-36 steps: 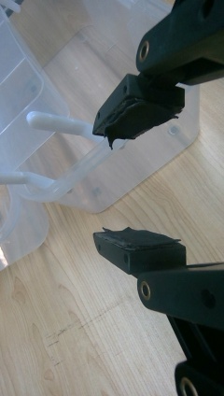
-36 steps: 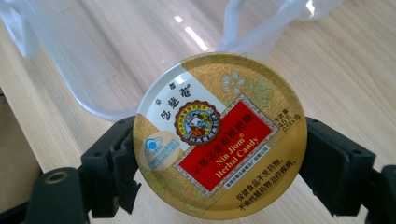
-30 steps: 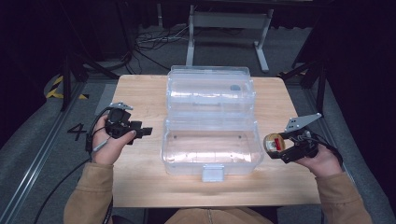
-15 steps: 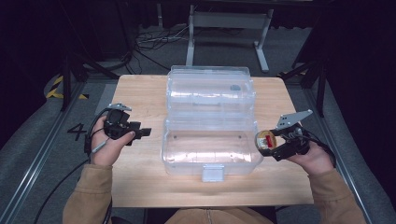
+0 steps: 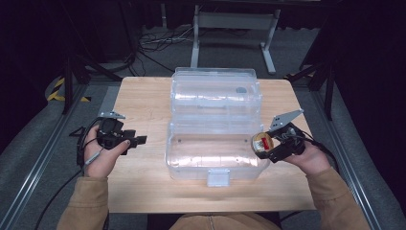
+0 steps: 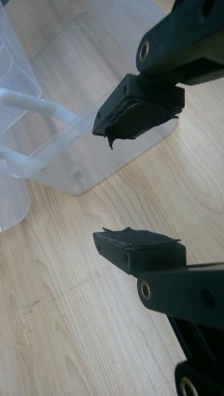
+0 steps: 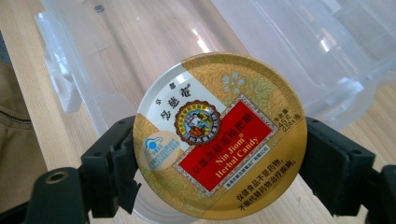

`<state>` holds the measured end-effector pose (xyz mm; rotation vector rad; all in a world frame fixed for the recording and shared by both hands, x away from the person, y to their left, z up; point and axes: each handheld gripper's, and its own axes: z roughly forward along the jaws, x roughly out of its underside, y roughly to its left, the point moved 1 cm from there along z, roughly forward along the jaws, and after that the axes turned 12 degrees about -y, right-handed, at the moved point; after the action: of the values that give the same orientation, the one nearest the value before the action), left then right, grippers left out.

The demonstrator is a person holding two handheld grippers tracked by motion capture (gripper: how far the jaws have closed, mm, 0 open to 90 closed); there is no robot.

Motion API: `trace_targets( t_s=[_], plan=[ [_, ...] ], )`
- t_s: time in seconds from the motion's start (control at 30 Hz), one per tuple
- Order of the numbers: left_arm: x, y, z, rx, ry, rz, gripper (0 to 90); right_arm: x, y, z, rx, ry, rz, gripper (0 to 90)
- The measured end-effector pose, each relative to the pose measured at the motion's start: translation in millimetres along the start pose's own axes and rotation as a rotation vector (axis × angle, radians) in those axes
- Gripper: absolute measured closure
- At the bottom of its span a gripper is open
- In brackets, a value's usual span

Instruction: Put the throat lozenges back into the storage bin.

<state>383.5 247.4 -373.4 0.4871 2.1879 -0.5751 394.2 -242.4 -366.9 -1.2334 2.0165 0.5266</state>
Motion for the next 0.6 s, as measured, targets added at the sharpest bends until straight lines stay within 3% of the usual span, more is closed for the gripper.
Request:
trace_targets(
  t_s=[0.6],
  plan=[
    [-2.6,-0.4,5.6,0.01,0.008,0.005,43.2,1.2,9.4,24.7,-0.007,0.117,-0.017,19.7]
  ],
)
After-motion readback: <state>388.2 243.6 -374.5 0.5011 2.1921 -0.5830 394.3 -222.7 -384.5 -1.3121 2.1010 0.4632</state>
